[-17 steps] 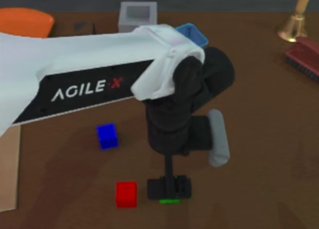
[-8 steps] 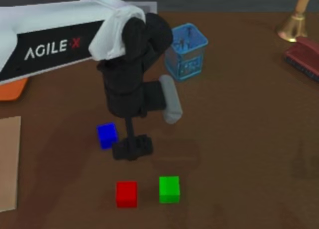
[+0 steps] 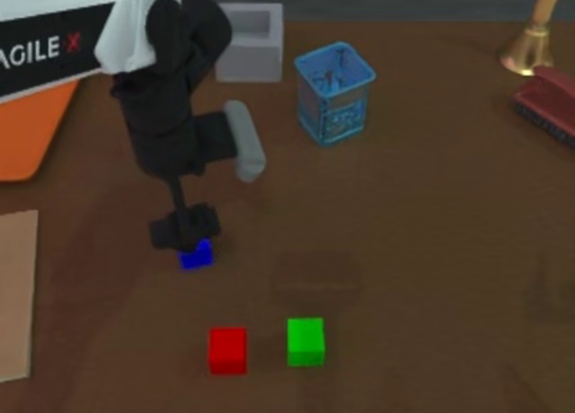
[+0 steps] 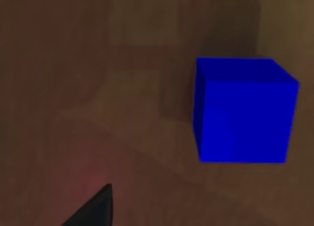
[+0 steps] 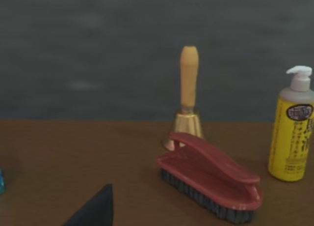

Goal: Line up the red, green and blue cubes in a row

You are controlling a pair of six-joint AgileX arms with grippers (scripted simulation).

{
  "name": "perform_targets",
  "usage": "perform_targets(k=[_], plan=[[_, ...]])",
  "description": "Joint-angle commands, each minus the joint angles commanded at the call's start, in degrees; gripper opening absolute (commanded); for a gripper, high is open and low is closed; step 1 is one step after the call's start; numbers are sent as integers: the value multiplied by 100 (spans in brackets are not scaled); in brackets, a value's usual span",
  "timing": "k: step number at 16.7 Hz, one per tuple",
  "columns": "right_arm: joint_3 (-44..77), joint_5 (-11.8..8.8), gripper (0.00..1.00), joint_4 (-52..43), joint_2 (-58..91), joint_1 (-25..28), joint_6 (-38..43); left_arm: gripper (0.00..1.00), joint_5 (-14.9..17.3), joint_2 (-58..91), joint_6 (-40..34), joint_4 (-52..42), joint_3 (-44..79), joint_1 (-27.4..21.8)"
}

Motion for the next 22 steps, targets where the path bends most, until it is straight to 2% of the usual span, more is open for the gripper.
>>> perform_targets(k=[4,11,16,22], plan=[[0,0,100,0,0,0,0,100,0,74,-11,217,-159,-11],[0,0,100,0,0,0,0,100,6,729,17,1690,-944,8],[0,0,100,0,0,0,0,100,6,777,20,1773,-996,9],[0,0,100,0,0,0,0,55,6,777,20,1773,-996,9]])
